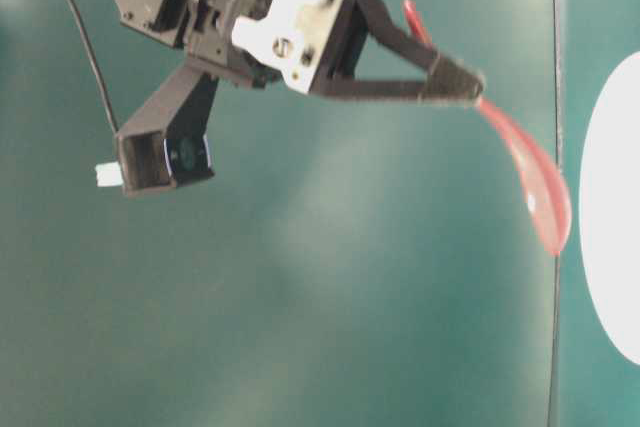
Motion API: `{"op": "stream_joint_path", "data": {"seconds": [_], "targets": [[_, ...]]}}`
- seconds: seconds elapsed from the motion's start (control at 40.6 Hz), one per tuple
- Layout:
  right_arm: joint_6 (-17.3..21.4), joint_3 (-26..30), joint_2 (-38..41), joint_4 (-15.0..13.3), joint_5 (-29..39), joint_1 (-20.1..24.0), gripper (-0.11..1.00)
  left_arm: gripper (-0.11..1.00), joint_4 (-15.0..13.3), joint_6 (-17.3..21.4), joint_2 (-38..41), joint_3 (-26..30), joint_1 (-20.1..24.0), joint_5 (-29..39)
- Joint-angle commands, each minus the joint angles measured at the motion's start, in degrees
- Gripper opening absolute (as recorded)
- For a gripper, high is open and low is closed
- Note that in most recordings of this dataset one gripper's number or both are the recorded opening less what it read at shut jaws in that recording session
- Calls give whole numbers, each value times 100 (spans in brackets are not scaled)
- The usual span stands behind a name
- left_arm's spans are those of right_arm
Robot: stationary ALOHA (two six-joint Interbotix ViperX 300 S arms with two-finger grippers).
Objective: Scoop the yellow hexagonal prism block from the bowl with a spoon using the right arm.
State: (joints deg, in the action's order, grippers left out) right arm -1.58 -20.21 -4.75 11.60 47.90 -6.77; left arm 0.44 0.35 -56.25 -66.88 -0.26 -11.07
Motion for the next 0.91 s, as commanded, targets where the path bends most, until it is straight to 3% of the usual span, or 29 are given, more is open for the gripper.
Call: {"op": "stream_joint_path", "data": {"seconds": [0.0, 0.148, 0.394, 0.886], "targets": [[9, 35, -176, 44, 255, 18, 24, 0, 18, -9, 35, 167, 0, -26], [53, 44, -176, 123, 606, 18, 24, 0, 18, -9, 44, 167, 0, -26], [510, 141, -97, 149, 1090, 18, 24, 0, 18, -9, 53, 167, -9, -26], [492, 853, 580, 141, 1626, 18, 24, 0, 18, -9, 70, 167, 0, -26]]}}
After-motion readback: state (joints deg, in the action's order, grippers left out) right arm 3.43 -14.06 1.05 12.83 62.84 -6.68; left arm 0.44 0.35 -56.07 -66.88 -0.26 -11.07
